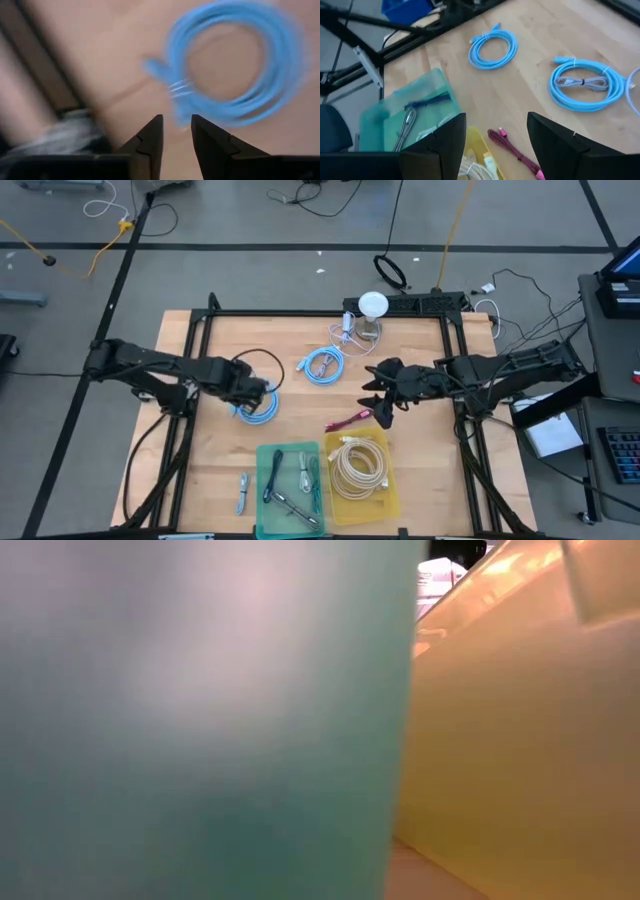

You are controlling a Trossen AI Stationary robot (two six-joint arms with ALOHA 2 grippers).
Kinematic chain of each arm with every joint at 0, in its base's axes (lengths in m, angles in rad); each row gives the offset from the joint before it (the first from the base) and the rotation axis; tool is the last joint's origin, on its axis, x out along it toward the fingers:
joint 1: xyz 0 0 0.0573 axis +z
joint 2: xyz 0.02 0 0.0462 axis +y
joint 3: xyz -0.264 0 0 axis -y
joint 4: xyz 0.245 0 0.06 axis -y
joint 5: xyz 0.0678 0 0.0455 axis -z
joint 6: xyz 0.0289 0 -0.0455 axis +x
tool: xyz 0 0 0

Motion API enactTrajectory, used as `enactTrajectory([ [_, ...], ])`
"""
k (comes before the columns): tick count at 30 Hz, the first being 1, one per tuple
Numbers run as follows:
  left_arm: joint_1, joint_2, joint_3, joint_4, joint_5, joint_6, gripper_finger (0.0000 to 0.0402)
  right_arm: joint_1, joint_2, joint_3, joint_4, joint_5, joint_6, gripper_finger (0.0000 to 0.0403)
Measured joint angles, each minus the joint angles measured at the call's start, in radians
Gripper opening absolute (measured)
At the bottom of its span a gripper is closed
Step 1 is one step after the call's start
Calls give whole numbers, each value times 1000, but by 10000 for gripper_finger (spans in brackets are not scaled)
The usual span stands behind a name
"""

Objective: Pick & Place USB Port
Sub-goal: Put the left light blue hdmi cable into the yellow bin

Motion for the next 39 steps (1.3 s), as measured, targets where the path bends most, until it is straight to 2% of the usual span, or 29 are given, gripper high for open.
enactTrajectory([
  [5, 129, -49, -174, 188, 85, 9, 104, 12, 0, 0, 33, 56, 35, 203],
  [9, 196, -43, -223, 213, 114, 63, 119, 12, 11, 0, 67, 81, 63, 203],
  [15, 267, -39, -231, 233, 125, 91, 200, 18, 29, -1, 75, 103, 108, 203],
  [19, 293, -40, -244, 357, 177, 90, 253, 18, 45, 1, 122, 104, 98, 203],
  [23, 295, -39, -259, 451, 179, 98, 282, 11, 71, 0, 167, 103, 92, 203],
  [27, 294, -20, -259, 448, 62, 178, 283, 11, 85, 0, 184, 78, 88, 203],
  [33, 329, 71, -259, 508, 132, 318, 267, 11, 92, 0, 178, 76, 88, 203],
  [39, 326, 214, -254, 553, 134, 376, 250, 10, 91, 0, 180, 74, 88, 203],
])
